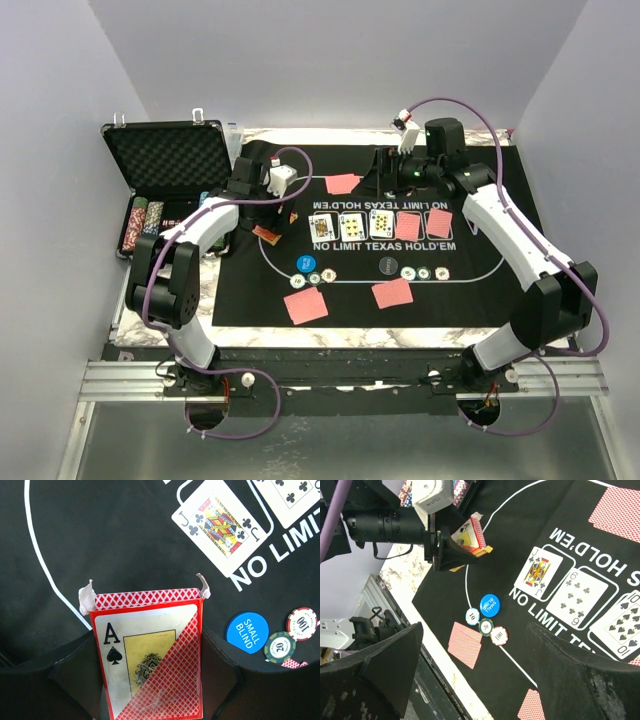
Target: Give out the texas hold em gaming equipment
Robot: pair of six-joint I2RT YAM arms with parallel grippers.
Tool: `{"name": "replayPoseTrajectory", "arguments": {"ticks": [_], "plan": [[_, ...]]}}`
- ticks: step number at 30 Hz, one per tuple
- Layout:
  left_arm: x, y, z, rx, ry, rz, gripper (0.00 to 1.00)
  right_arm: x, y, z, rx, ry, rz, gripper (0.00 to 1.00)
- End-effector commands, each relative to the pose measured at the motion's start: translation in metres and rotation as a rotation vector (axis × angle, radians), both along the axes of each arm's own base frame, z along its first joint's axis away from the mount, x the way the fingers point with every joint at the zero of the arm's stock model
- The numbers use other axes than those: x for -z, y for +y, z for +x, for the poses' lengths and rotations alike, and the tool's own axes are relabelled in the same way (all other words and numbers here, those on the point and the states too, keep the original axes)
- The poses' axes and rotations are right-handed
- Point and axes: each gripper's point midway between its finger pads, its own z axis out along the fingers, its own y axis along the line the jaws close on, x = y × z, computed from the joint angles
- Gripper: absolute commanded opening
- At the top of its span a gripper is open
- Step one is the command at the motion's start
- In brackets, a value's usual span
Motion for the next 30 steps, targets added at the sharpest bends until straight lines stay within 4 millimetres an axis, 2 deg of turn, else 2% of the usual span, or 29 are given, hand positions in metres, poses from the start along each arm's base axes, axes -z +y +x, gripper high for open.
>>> {"name": "replayPoseTrajectory", "arguments": {"ticks": [1, 9, 14, 19, 21, 25, 26, 30], "plan": [[-0.005, 0.003, 0.019, -0.049, -0.034, -0.025, 0.24, 0.001, -0.01, -0.004, 0.018, -0.014, -0.032, 0.87], [0.005, 0.008, 0.026, -0.053, -0.044, -0.002, 0.35, 0.003, -0.011, -0.004, 0.019, -0.009, -0.039, 0.87], [0.0, 0.004, 0.024, -0.034, -0.05, -0.021, 0.55, 0.004, -0.011, -0.002, 0.02, -0.009, -0.045, 0.87], [-0.002, 0.002, 0.023, -0.031, -0.056, -0.034, 0.69, 0.007, -0.014, 0.0, 0.024, -0.008, -0.06, 0.88], [-0.004, 0.002, 0.022, -0.033, -0.06, -0.04, 0.79, 0.008, -0.016, 0.0, 0.022, -0.01, -0.076, 0.9], [-0.006, 0.003, 0.023, -0.044, -0.065, -0.04, 0.87, 0.012, -0.031, 0.003, 0.029, -0.015, -0.122, 0.96], [-0.007, 0.003, 0.024, -0.049, -0.069, -0.039, 0.98, 0.012, -0.036, 0.004, 0.03, -0.014, -0.136, 0.97], [-0.019, 0.006, 0.024, -0.063, -0.09, -0.047, 0.98, 0.011, -0.064, 0.006, 0.02, -0.015, -0.206, 0.98]]}}
